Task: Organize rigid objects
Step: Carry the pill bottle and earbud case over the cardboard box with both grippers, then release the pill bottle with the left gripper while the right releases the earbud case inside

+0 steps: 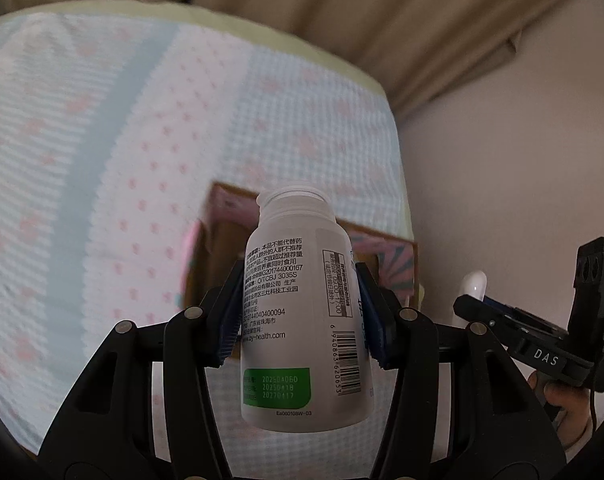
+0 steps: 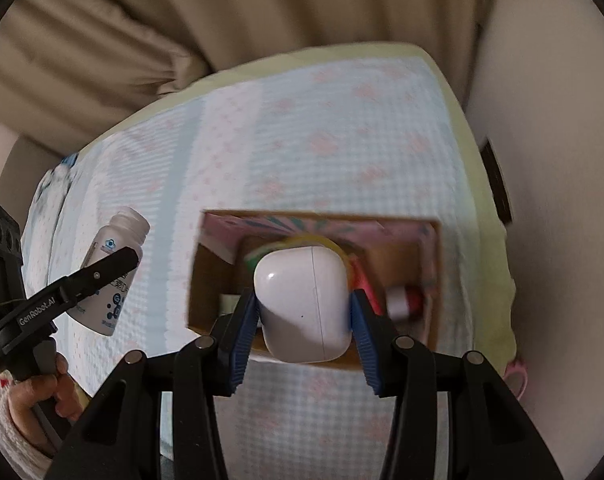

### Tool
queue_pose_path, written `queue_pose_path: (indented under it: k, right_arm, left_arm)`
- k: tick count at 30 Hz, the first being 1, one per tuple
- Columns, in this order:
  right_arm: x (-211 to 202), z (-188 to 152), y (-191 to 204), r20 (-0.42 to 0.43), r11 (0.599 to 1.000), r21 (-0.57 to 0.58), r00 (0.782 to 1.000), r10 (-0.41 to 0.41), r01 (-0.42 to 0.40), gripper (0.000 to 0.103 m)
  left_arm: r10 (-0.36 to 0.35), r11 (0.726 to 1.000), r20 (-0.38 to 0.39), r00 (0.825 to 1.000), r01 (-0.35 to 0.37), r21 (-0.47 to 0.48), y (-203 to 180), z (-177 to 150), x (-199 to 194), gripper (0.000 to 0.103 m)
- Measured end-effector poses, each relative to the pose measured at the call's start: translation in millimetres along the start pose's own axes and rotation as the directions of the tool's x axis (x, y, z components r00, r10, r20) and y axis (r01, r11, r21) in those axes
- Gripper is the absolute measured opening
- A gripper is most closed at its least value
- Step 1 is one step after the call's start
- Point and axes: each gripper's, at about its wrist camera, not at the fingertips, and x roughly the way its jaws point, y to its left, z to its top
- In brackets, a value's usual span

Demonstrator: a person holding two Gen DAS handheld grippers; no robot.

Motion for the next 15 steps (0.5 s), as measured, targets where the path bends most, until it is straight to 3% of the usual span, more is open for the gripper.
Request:
queue_pose_path:
  k: [8, 15]
  right_arm:
    - [49.3, -25.7, -57.4, -0.069, 0.992, 0.123, 0.998, 0.008, 0.001, 0.043]
    - [100.5, -45.2, -68.5, -0.123, 0.995, 0.104, 0.992, 0.012, 0.001, 0.043]
  left_arm:
    - [0.045, 0.999, -0.085, 0.995, -0.045, -0.001, 2.7, -18.3, 72.4, 0.048]
    - [0.126, 0.992, -0.124, 0.984, -0.125, 0.016, 18.3, -25.3, 108.5, 0.048]
